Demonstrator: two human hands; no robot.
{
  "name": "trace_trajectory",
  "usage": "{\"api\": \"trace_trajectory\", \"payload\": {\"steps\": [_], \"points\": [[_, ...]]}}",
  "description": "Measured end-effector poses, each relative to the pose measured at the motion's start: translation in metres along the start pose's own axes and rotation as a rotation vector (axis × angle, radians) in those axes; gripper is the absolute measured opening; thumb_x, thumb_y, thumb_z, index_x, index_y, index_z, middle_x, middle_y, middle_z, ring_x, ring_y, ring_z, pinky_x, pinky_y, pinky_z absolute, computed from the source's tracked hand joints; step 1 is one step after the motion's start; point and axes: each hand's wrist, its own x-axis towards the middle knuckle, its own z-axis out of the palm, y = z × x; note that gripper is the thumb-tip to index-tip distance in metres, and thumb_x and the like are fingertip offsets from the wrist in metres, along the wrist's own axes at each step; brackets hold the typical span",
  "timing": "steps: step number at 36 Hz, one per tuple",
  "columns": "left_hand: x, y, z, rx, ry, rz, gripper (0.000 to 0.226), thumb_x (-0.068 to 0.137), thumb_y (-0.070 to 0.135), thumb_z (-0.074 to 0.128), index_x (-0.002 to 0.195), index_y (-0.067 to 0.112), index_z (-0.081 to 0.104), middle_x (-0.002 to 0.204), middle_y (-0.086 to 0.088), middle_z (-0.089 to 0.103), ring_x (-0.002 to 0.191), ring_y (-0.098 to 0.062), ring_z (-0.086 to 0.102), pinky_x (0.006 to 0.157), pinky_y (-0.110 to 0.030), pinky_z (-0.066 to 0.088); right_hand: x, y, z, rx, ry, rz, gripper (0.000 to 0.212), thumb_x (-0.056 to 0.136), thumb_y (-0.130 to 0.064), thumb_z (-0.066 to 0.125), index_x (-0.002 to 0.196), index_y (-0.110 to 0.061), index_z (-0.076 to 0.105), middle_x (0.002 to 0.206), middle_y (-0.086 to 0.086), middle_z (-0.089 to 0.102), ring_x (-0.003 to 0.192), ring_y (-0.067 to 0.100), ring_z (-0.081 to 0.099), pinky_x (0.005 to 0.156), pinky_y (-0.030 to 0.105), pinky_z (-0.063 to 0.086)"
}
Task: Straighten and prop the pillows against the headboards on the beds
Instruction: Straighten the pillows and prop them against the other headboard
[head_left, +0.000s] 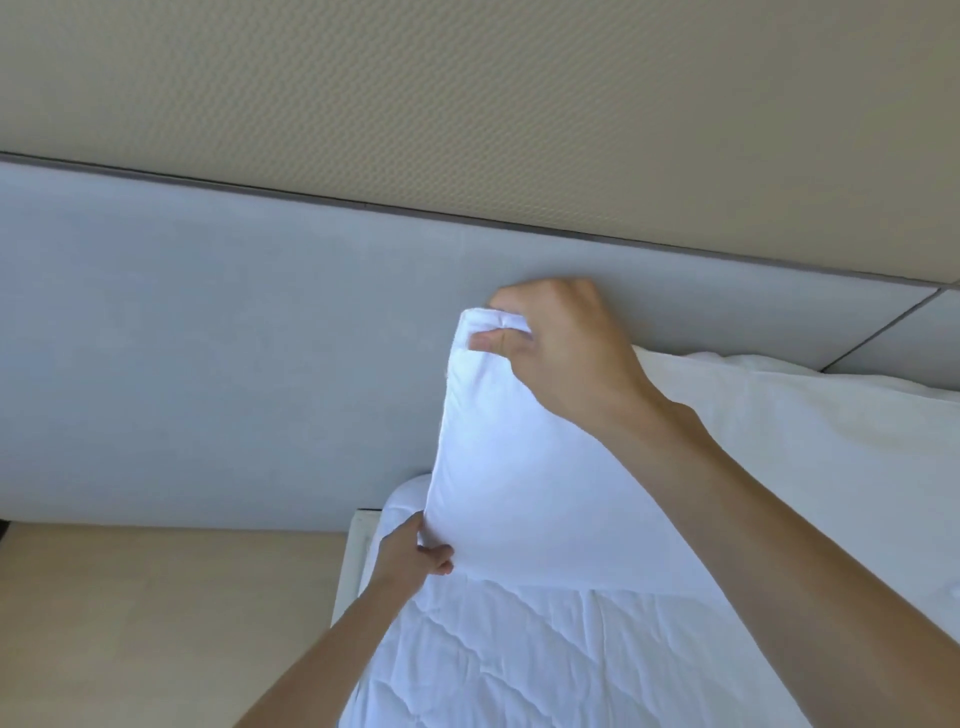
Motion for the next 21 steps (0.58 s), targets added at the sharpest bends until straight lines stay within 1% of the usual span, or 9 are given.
{"api": "trace_trajectory", "payload": {"steps": [1, 4, 7, 9, 11, 14, 15, 18, 21], "points": [[0.001, -0.003, 0.002, -0.017, 0.010, 0.007, 0.024, 0.081, 0.005, 0.066, 0.102, 0.017, 0.062, 0.078, -0.006, 0.074, 0.066, -0.018, 0.074, 0.077, -0.022, 0.053, -0.001, 0.001, 0.000, 0.015, 0.011, 0.003, 0.054, 0.089, -0.034, 0.067, 0.057, -0.020, 0.027, 0.051, 0.000, 0.029, 0.055, 0.022, 0.032, 0.053, 0.035, 0.027], [0.004, -0.010, 0.003, -0.047, 0.089, 0.034, 0.006, 0.079, -0.002, 0.062, 0.083, 0.003, 0.064, 0.067, -0.007, 0.072, 0.059, -0.017, 0.072, 0.063, -0.015, 0.050, -0.002, -0.001, -0.002, 0.058, 0.051, 0.007, 0.056, 0.089, -0.040, 0.066, 0.056, -0.020, 0.025, 0.050, 0.000, 0.025, 0.055, 0.022, 0.026, 0.052, 0.035, 0.024], [0.005, -0.018, 0.004, 0.007, 0.128, 0.056, 0.013, 0.080, -0.003, 0.058, 0.068, 0.002, 0.062, 0.057, -0.008, 0.069, 0.053, -0.015, 0.068, 0.060, -0.018, 0.049, -0.001, -0.002, -0.005, 0.064, 0.082, 0.018, 0.055, 0.090, -0.036, 0.066, 0.057, -0.018, 0.026, 0.051, 0.000, 0.023, 0.057, 0.023, 0.025, 0.053, 0.034, 0.023], [0.001, -0.026, 0.005, 0.034, 0.141, 0.057, 0.015, 0.080, -0.004, 0.056, 0.066, -0.002, 0.060, 0.053, -0.010, 0.067, 0.048, -0.013, 0.062, 0.055, -0.017, 0.046, 0.000, -0.002, -0.008, 0.060, 0.082, 0.032, 0.053, 0.090, -0.034, 0.066, 0.058, -0.017, 0.027, 0.053, 0.000, 0.021, 0.058, 0.022, 0.024, 0.053, 0.034, 0.022], [-0.007, -0.035, 0.008, 0.045, 0.180, 0.057, 0.018, 0.081, -0.004, 0.053, 0.063, -0.006, 0.053, 0.051, -0.015, 0.062, 0.043, -0.011, 0.053, 0.049, -0.017, 0.039, 0.001, -0.001, -0.011, 0.073, 0.091, 0.046, 0.054, 0.089, -0.033, 0.068, 0.058, -0.017, 0.027, 0.054, -0.002, 0.020, 0.058, 0.021, 0.022, 0.054, 0.033, 0.020], [-0.018, -0.052, 0.016, 0.039, 0.213, 0.046, 0.023, 0.082, -0.003, 0.050, 0.060, -0.003, 0.042, 0.051, -0.019, 0.055, 0.046, -0.012, 0.044, 0.053, -0.025, 0.036, 0.001, -0.003, -0.010, 0.087, 0.101, 0.050, 0.055, 0.087, -0.034, 0.069, 0.058, -0.015, 0.027, 0.055, -0.002, 0.019, 0.057, 0.021, 0.021, 0.053, 0.033, 0.019], [-0.018, -0.058, 0.018, 0.030, 0.226, 0.037, 0.025, 0.081, -0.004, 0.048, 0.058, 0.000, 0.039, 0.048, -0.016, 0.052, 0.047, -0.012, 0.042, 0.053, -0.028, 0.035, 0.000, -0.003, -0.007, 0.078, 0.094, 0.046, 0.054, 0.087, -0.035, 0.069, 0.058, -0.013, 0.029, 0.054, -0.002, 0.020, 0.057, 0.021, 0.022, 0.052, 0.033, 0.020], [-0.010, -0.070, 0.019, 0.056, 0.291, 0.027, 0.033, 0.077, -0.012, 0.047, 0.053, 0.005, 0.033, 0.042, -0.003, 0.045, 0.045, -0.012, 0.039, 0.049, -0.029, 0.033, 0.000, -0.005, -0.001, 0.058, 0.078, 0.037, 0.049, 0.088, -0.038, 0.067, 0.060, -0.008, 0.042, 0.054, 0.000, 0.023, 0.058, 0.024, 0.027, 0.052, 0.033, 0.026], [-0.001, -0.071, 0.014, 0.099, 0.291, 0.069, 0.029, 0.077, -0.015, 0.045, 0.055, 0.001, 0.035, 0.045, -0.002, 0.041, 0.045, -0.011, 0.037, 0.049, -0.030, 0.032, 0.004, -0.007, 0.000, 0.031, 0.091, 0.015, 0.043, 0.089, -0.038, 0.066, 0.067, -0.003, 0.055, 0.055, 0.002, 0.027, 0.059, 0.032, 0.035, 0.053, 0.033, 0.031]]}}
